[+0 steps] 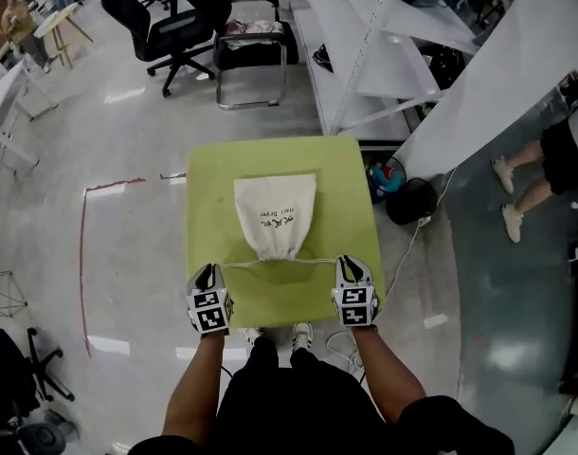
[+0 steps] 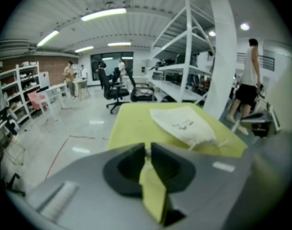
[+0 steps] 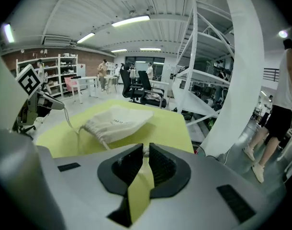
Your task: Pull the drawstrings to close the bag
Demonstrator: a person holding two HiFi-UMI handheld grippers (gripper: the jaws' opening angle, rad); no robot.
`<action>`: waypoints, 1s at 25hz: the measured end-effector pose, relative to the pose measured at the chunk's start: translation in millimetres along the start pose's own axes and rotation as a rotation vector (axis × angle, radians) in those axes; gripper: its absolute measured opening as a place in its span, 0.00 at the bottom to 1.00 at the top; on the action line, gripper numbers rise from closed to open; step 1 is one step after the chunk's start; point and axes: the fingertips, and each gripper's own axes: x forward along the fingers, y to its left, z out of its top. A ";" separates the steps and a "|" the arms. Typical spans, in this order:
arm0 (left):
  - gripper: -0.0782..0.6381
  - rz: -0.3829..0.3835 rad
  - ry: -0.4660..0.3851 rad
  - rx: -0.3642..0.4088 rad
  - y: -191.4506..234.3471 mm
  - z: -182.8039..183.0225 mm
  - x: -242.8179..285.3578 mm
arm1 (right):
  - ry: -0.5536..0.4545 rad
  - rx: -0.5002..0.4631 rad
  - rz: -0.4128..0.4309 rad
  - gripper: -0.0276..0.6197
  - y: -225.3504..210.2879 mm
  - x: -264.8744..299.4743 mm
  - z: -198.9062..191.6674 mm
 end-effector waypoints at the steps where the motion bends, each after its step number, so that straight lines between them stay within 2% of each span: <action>1: 0.17 -0.005 0.019 0.003 -3.4 -8.8 1.7 | 0.022 -0.002 0.014 0.10 2.9 1.3 -8.7; 4: 0.19 -0.030 0.073 0.026 -15.1 -34.1 4.8 | 0.082 0.003 0.081 0.10 17.2 6.5 -30.8; 7: 0.27 -0.074 0.117 0.062 -30.1 -55.9 2.7 | 0.117 -0.003 0.151 0.10 34.2 8.9 -45.7; 8: 0.31 -0.089 0.132 0.069 -35.3 -62.9 1.0 | 0.127 -0.010 0.184 0.16 41.6 9.1 -49.8; 9: 0.35 -0.101 0.146 0.074 -39.9 -69.9 -0.6 | 0.138 -0.020 0.219 0.28 49.7 9.0 -53.8; 10: 0.38 -0.111 0.159 0.077 -43.9 -76.7 -1.7 | 0.145 -0.033 0.249 0.34 57.3 9.1 -57.3; 12: 0.45 -0.135 0.178 0.087 -51.9 -88.8 -2.4 | 0.145 -0.062 0.285 0.35 68.9 7.5 -61.7; 14: 0.49 -0.167 0.185 0.100 -60.7 -95.6 -6.2 | 0.144 -0.083 0.304 0.38 76.8 1.8 -62.6; 16: 0.49 -0.183 0.177 0.097 -66.9 -90.8 -15.6 | 0.130 -0.099 0.310 0.38 80.8 -4.3 -57.6; 19: 0.49 -0.179 0.117 0.083 -67.1 -66.6 -24.3 | 0.091 -0.113 0.294 0.38 77.6 -10.7 -41.5; 25: 0.48 -0.166 -0.038 0.152 -67.3 2.5 -35.2 | -0.048 -0.127 0.265 0.38 69.1 -21.2 24.3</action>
